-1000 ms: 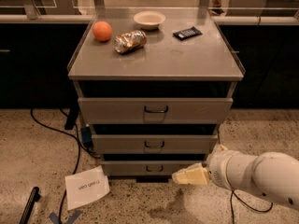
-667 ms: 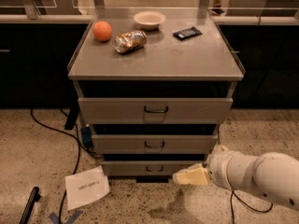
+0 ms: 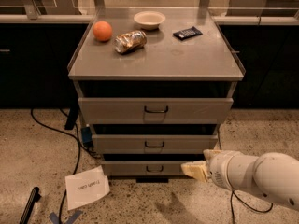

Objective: Open bottom drawer

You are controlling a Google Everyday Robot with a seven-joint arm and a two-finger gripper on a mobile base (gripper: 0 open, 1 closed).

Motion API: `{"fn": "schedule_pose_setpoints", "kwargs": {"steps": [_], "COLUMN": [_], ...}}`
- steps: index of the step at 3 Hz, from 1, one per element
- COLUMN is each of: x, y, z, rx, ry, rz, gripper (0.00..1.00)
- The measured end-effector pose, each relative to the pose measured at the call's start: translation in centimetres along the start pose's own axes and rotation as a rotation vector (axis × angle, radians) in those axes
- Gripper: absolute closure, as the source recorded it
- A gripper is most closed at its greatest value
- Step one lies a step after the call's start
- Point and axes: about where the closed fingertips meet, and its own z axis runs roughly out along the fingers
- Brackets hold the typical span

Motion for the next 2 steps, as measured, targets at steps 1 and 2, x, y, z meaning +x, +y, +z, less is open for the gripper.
{"fn": "schedule_pose_setpoints", "kwargs": {"steps": [1, 2], "x": [0.00, 0.00], "y": [0.00, 0.00], "z": [0.00, 0.00], "rx": [0.000, 0.000], "ry": [0.000, 0.000], "rz": [0.000, 0.000], "gripper": [0.65, 0.89]}}
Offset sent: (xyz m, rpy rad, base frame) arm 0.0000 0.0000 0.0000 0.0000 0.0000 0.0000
